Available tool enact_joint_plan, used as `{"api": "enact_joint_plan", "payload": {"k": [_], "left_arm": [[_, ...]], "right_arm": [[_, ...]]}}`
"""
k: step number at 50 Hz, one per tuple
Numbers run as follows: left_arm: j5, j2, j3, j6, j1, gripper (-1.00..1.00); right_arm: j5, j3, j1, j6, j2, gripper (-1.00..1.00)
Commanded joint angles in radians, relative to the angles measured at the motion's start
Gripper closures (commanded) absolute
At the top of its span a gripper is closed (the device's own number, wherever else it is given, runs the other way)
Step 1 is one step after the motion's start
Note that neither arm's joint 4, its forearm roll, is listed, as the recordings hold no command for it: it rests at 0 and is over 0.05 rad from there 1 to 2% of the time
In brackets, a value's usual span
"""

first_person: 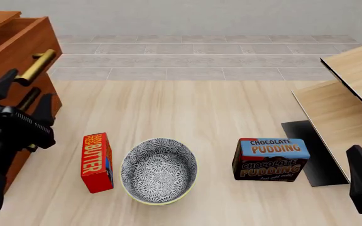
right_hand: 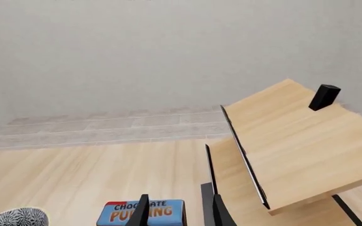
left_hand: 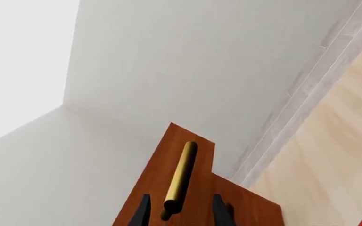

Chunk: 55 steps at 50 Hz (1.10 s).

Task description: Close the top drawer of the cabinet.

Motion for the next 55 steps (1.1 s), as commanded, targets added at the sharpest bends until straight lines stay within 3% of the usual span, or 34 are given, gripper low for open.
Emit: {"api": "enact_joint_plan", "payload": {"k": [1,55], "left_arm": [[-0.008,-0.006,0.006,0.001,0.048,-1.0],[-0.005,0.023,-0.026,-0.013,0.167,-1.0]], "right_arm": [[0.002,-0.006,0.001,0.002,0.0,-1.0],[0.002,-0.011,0.015,-0.003,0.0,-1.0]]}}
